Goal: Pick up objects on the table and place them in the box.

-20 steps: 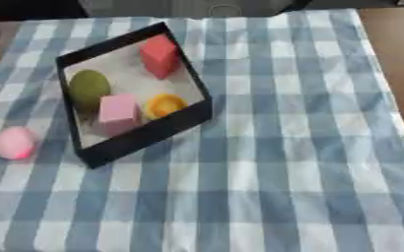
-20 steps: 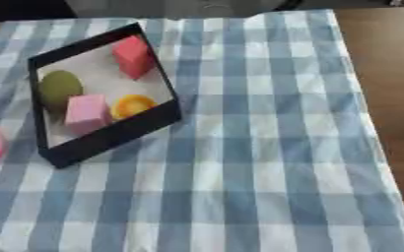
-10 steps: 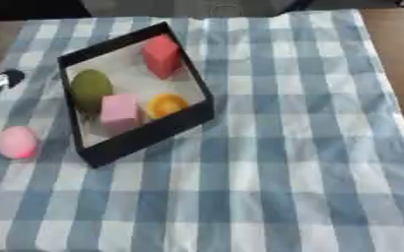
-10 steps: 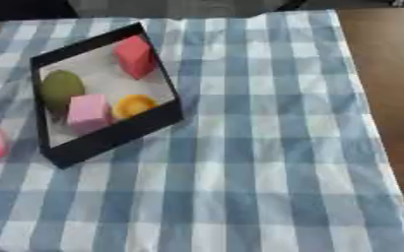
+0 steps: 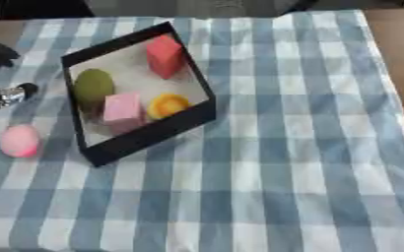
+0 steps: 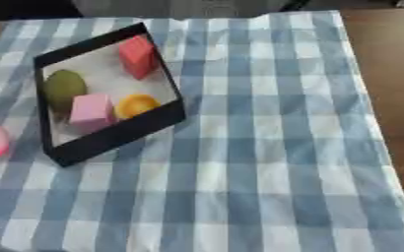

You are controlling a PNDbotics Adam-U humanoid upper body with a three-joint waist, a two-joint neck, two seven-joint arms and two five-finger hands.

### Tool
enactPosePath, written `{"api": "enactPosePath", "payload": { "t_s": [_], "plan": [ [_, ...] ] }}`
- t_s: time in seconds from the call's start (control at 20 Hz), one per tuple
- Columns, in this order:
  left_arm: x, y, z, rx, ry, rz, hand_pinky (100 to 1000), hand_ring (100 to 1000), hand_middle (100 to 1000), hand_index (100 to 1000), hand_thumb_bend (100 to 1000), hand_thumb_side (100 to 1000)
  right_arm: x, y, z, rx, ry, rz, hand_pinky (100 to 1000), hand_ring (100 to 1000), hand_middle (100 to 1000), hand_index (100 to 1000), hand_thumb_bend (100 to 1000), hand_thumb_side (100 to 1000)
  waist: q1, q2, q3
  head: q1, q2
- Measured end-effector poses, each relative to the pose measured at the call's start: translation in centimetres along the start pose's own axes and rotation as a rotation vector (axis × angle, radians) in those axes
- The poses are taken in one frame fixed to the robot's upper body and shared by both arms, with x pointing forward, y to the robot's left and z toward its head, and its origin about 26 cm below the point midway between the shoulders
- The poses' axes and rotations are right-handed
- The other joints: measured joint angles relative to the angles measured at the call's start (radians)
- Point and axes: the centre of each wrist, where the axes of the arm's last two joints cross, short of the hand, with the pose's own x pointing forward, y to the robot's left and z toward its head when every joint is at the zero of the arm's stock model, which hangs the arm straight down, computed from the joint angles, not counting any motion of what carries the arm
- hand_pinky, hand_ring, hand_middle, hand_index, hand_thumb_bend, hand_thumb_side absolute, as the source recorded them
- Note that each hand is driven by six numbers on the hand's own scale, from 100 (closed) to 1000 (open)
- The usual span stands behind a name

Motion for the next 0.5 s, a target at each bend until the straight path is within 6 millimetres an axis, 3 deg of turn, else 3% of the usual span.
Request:
{"api": "enactPosePath", "payload": {
  "t_s": [0.2, 0.5],
  "plan": [
    [-0.14, 0.47, 0.22, -0.073, -0.058, -0.012, 870, 873, 768, 879, 411, 458, -0.12, -0.01, 0.06, 0.001, 0.005, 0.002, 840, 723, 748, 823, 492, 414, 0.0, 0.0, 0.006, -0.004, 0.0],
    [-0.88, 0.33, 0.29, -0.163, -0.065, -0.044, 864, 860, 761, 862, 373, 317, -0.4, 0.0, 0.2, 0.002, 0.016, 0.004, 840, 722, 747, 822, 491, 415, 0.0, 0.0, 0.01, -0.008, 0.0]
  ]
}}
